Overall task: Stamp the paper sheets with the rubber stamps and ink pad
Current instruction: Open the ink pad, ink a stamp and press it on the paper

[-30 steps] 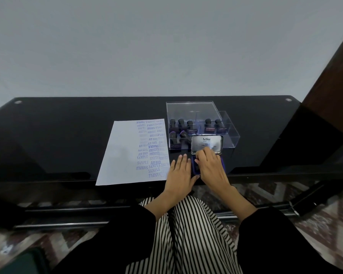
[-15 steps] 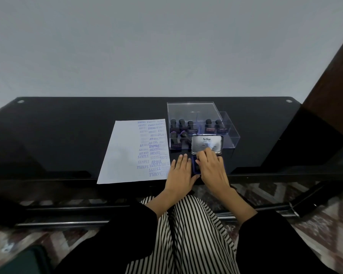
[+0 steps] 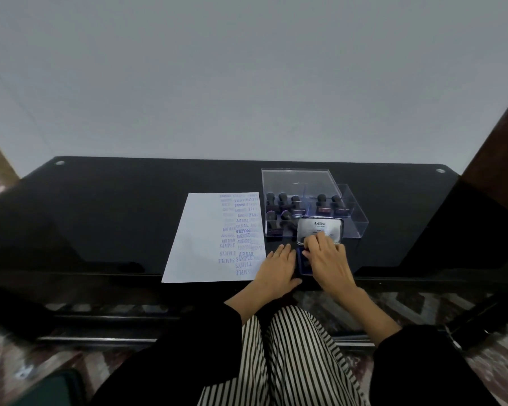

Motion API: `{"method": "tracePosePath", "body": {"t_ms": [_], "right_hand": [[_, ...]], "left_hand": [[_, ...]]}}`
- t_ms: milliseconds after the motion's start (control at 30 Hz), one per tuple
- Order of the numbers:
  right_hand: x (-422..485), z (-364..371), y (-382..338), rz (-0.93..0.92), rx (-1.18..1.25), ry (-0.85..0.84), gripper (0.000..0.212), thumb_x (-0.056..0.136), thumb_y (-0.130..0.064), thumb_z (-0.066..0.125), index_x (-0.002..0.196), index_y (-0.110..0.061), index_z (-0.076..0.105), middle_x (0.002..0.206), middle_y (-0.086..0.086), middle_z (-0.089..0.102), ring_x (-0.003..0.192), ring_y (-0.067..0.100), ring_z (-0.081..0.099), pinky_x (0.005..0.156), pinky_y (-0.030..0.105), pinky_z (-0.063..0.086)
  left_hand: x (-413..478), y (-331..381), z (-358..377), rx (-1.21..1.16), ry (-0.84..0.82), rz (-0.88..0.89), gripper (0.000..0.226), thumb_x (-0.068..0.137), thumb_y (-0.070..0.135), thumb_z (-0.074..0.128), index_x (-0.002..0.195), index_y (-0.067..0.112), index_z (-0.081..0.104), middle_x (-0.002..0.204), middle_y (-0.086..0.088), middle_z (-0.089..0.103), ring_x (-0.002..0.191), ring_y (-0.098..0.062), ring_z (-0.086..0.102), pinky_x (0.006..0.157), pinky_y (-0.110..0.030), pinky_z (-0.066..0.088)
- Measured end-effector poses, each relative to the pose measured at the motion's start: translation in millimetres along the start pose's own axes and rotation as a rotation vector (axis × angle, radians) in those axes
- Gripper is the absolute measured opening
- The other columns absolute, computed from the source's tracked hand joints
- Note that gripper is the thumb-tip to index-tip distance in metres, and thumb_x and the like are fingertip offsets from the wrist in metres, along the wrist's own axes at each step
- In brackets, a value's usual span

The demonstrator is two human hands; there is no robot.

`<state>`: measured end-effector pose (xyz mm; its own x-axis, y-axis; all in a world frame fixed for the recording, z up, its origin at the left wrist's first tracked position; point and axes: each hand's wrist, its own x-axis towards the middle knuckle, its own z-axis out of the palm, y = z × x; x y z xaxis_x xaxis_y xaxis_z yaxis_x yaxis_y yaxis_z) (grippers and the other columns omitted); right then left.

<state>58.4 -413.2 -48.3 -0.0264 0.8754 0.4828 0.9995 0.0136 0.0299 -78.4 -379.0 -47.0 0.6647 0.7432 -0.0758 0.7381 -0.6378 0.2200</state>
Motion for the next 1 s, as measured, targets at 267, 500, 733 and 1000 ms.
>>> {"method": "tracePosePath", "body": {"t_ms": [267, 500, 733, 1000], "right_hand": [[37, -27, -25, 0.084, 0.223, 0.011, 0.007, 0.09, -0.013, 0.057, 0.092, -0.009, 0.052, 0.093, 0.01, 0.052, 0.08, 0.026, 0.052, 0.065, 0.037, 0.041], [84, -35, -79, 0.01, 0.452, -0.055, 0.01, 0.092, -0.012, 0.054, 0.101, -0.006, 0.053, 0.108, 0.009, 0.051, 0.097, 0.022, 0.05, 0.078, 0.026, 0.042], [164, -17, -113, -0.011, 0.604, -0.118, 0.011, 0.09, -0.015, 0.057, 0.099, -0.008, 0.056, 0.102, 0.008, 0.051, 0.088, 0.018, 0.052, 0.074, 0.022, 0.039], [268, 31, -139, 0.046, 0.646, -0.278, 0.016, 0.092, -0.015, 0.056, 0.105, -0.007, 0.06, 0.109, 0.011, 0.062, 0.097, 0.021, 0.058, 0.084, 0.022, 0.043]], "left_hand": [[-19, -65, -69, -0.289, 0.133, 0.037, 0.045, 0.093, 0.009, 0.046, 0.137, 0.007, 0.039, 0.142, -0.01, 0.041, 0.13, -0.022, 0.039, 0.104, -0.023, 0.027], [-39, -133, -87, -0.282, 0.22, -0.2, 0.038, 0.098, 0.012, 0.04, 0.136, 0.013, 0.04, 0.146, -0.003, 0.037, 0.133, -0.019, 0.038, 0.109, -0.026, 0.028], [-15, -179, -104, -0.277, 0.268, -0.316, 0.04, 0.097, 0.012, 0.041, 0.137, 0.013, 0.039, 0.146, -0.002, 0.037, 0.131, -0.017, 0.04, 0.105, -0.026, 0.033], [47, -234, -95, -0.121, 0.244, -0.357, 0.047, 0.101, 0.024, 0.033, 0.145, 0.008, 0.028, 0.155, -0.007, 0.022, 0.145, -0.02, 0.014, 0.117, -0.033, 0.016]]}}
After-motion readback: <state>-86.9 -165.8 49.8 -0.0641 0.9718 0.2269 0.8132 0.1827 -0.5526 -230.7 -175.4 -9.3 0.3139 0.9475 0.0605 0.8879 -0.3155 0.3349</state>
